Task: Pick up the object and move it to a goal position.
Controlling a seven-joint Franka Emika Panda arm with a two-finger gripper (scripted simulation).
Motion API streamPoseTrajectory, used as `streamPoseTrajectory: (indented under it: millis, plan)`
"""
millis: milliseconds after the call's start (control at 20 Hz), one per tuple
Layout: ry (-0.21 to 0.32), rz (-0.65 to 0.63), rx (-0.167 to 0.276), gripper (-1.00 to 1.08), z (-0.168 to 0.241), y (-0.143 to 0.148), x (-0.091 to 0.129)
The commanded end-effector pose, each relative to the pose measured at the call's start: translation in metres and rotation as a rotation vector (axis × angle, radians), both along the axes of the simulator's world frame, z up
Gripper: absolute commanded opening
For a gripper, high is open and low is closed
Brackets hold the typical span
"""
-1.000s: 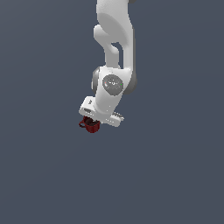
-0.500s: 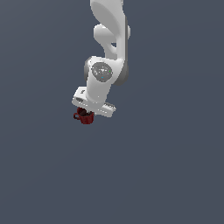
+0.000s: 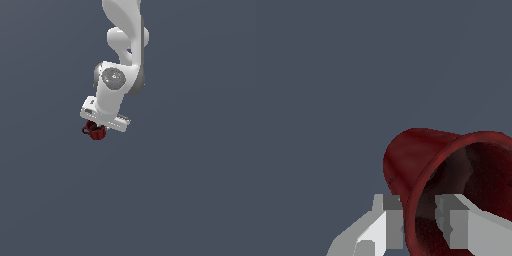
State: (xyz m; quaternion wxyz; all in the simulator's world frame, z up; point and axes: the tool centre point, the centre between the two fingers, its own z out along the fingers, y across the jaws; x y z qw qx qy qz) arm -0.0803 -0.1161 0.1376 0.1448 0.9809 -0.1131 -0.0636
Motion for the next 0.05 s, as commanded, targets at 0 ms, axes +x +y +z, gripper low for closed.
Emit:
streamPoseTrajectory:
  millis: [0]
  plan:
    - [-0.003,0.001,0.000,-1.00,0.0009,0.0006,0.0018]
